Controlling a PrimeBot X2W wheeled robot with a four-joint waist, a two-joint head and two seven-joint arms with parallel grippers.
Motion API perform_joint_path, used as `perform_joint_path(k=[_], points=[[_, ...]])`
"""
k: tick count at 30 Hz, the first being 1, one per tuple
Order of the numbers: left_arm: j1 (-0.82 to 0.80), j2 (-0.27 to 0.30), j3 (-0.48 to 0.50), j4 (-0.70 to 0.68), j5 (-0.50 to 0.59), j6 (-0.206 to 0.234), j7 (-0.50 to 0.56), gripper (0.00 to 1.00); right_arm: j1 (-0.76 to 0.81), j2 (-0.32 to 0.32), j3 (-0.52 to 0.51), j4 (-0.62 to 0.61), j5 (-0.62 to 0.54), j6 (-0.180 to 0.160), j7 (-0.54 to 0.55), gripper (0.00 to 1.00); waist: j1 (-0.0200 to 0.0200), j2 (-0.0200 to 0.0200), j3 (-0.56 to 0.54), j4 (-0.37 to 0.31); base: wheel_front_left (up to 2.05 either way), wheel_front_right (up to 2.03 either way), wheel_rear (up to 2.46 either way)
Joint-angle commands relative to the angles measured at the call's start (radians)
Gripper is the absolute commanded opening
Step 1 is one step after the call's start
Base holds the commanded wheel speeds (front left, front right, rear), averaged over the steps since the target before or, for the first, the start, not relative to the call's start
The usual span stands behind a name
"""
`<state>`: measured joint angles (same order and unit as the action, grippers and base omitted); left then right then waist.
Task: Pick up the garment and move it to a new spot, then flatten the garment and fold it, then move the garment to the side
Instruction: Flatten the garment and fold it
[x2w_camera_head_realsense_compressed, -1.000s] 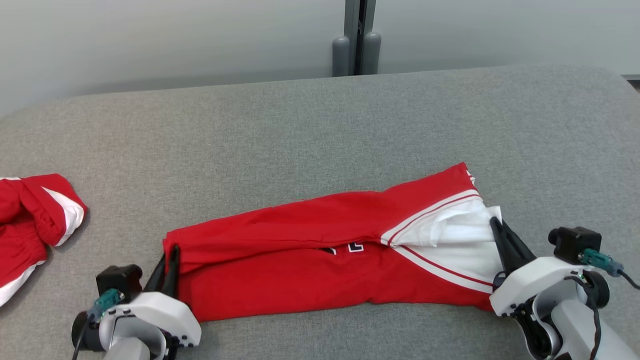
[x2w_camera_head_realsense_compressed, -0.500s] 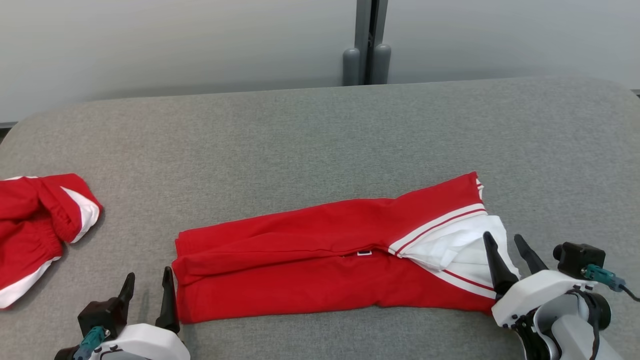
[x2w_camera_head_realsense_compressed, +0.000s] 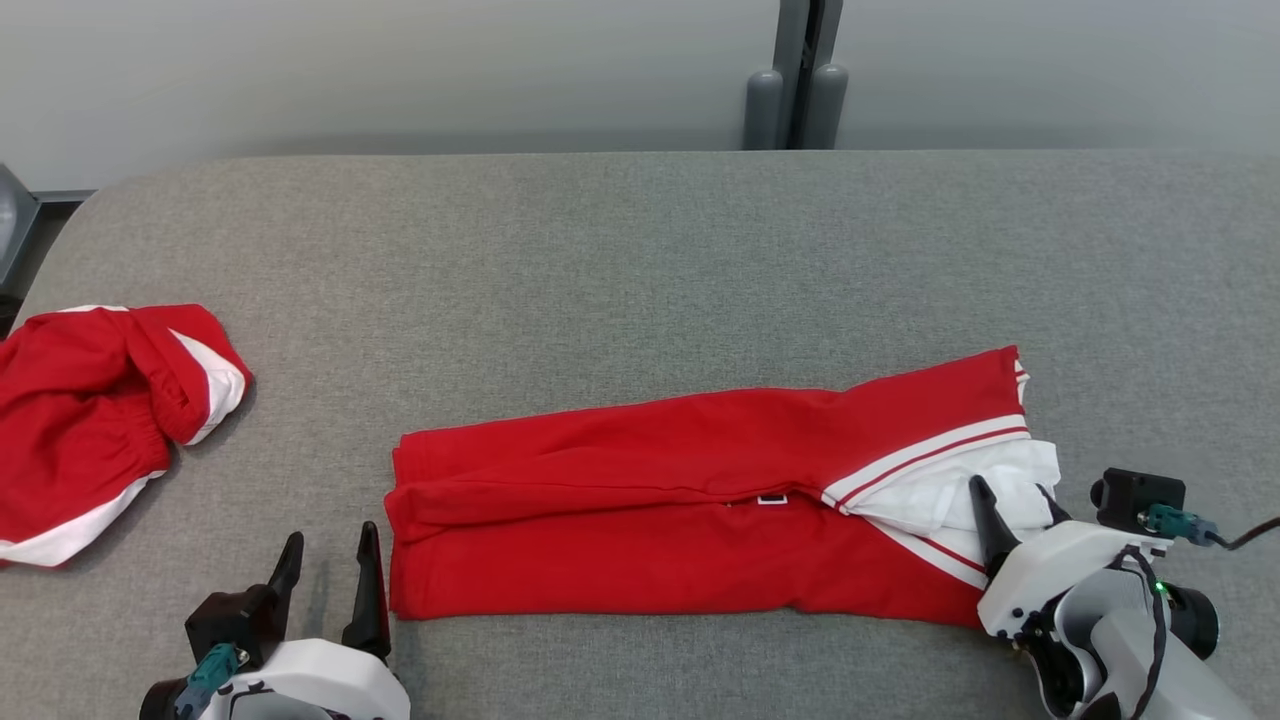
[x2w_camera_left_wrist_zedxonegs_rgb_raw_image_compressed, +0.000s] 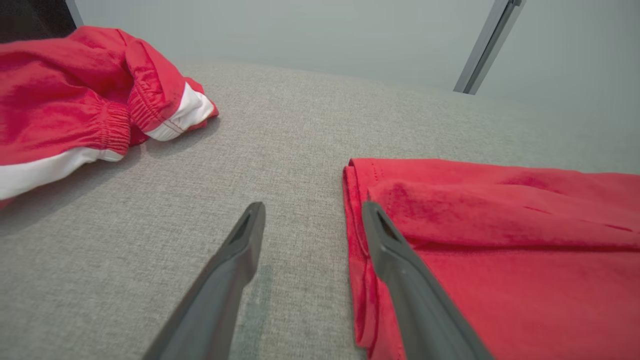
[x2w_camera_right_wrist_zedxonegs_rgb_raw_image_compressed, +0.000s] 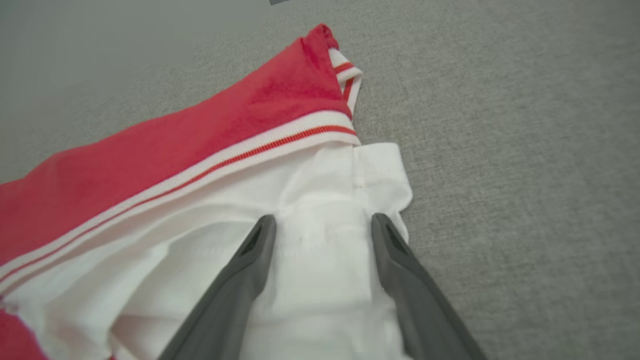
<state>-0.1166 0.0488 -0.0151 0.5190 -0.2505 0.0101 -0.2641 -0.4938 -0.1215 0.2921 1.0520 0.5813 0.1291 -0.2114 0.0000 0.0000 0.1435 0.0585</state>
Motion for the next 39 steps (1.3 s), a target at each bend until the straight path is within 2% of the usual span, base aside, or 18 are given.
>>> perform_joint_path(k=[1,3,16,20,23,27,32,35,39], points=[[-0.016,0.004,-0.002,-0.005,-0.007,0.008,0.0,1.0,0.023,0.038,0.021,0.024,0.018,0.003,0.032,0.0,0.0,0.0,0.002,0.003,0.0,0.0,0.0],[-0.017,0.004,-0.003,-0.006,-0.008,0.01,0.0,1.0,0.03,0.042,0.028,0.028,0.047,0.003,0.048,0.0,0.0,0.0,0.001,0.007,0.0,0.0,0.0],[0.004,0.004,-0.021,-0.008,-0.021,0.005,0.0,1.0,-0.032,-0.074,-0.062,0.027,0.102,0.0,-0.053,0.0,0.0,0.0,-0.021,-0.002,0.0,0.0,0.0],[0.003,0.004,-0.029,-0.008,-0.03,0.007,0.0,1.0,-0.029,-0.096,-0.111,-0.028,0.081,0.001,-0.056,0.0,0.0,0.0,-0.028,-0.015,0.0,0.0,0.0],[0.0,0.004,-0.042,-0.008,-0.037,0.009,0.0,1.0,-0.005,-0.076,-0.114,-0.09,0.051,0.001,-0.055,0.0,0.0,0.0,-0.032,-0.024,0.0,0.0,0.0],[-0.003,0.004,-0.058,-0.008,-0.046,0.016,0.0,1.0,0.026,-0.023,-0.048,-0.185,0.054,0.002,-0.055,0.0,0.0,0.0,-0.034,-0.029,0.0,0.0,0.0],[-0.004,0.004,-0.077,-0.001,-0.06,0.014,0.0,1.0,0.056,0.015,0.103,-0.301,0.102,0.002,-0.034,0.0,0.0,0.0,-0.041,-0.017,0.0,0.0,0.0],[-0.002,0.004,-0.094,0.0,-0.065,0.015,0.0,1.0,0.072,0.034,0.216,-0.369,0.153,0.002,0.003,0.0,0.0,0.0,-0.049,0.016,0.0,0.0,0.0],[-0.001,0.004,-0.117,0.0,-0.062,0.011,0.0,1.0,0.073,0.048,0.31,-0.4,0.196,0.002,0.034,0.0,0.0,0.0,-0.053,0.066,0.0,0.0,0.0]])
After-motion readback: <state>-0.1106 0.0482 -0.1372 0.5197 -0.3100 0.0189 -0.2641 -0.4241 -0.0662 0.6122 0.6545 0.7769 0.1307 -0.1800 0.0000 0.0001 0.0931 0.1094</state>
